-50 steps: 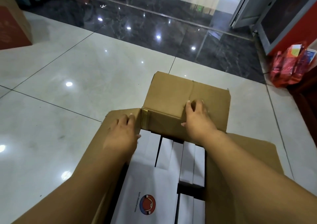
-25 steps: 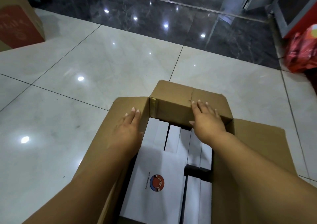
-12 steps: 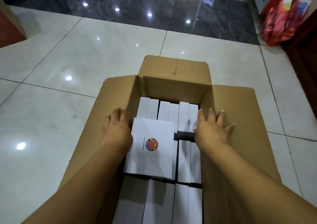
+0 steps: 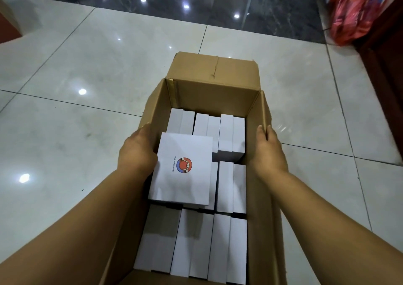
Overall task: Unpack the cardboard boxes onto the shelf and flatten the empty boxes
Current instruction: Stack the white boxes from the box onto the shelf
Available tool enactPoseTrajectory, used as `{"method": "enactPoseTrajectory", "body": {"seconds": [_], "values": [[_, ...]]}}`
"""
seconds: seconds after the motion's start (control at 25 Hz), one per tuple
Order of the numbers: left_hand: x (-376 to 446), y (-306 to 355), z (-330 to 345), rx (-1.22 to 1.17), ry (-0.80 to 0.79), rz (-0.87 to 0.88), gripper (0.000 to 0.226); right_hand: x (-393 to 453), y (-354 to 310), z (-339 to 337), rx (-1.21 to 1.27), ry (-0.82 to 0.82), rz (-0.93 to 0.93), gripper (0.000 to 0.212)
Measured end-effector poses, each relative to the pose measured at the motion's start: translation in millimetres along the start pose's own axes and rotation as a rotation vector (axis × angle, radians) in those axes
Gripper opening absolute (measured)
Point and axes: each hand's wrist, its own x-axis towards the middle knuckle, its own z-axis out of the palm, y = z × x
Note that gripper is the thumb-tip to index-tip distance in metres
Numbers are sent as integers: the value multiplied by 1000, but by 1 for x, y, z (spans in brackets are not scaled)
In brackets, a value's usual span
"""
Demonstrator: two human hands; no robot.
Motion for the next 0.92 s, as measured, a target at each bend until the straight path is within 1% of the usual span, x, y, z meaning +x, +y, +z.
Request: {"method": "enactPoseTrajectory", "body": {"seconds": [0.08,0.28,0.4,0.44,0.52,0.6,0.68,0.72,0.8,0.92], "values": [[0,-5,3,-3,1,8,50,0,2,2,-7,16,-1,85],[-12,-19,5,11,-57,24,67,-6,-1,6,-157,5,-28,80],[-29,-25,3,15,-30,48,65,-12,-10,12,-258,-11,-19,77],[-36,-27,4,37,4,96,62,-14,-14,13,-280,-15,-13,75],[-50,-30,8,109,82,268,54,-19,-23,16,-293,-14,-38,73],[-61,-29,14,170,114,358,46,-25,-32,23,-252,-47,-110,75],[-69,-28,19,210,55,387,44,-37,-44,35,-129,-133,-177,79],[-71,-26,21,223,21,380,45,-42,-51,42,-50,-187,-194,82],[-73,-20,24,246,-57,309,46,-53,-62,55,88,-277,-176,86],[-74,-9,30,368,-150,217,56,-59,-69,73,228,-345,-79,95]]}}
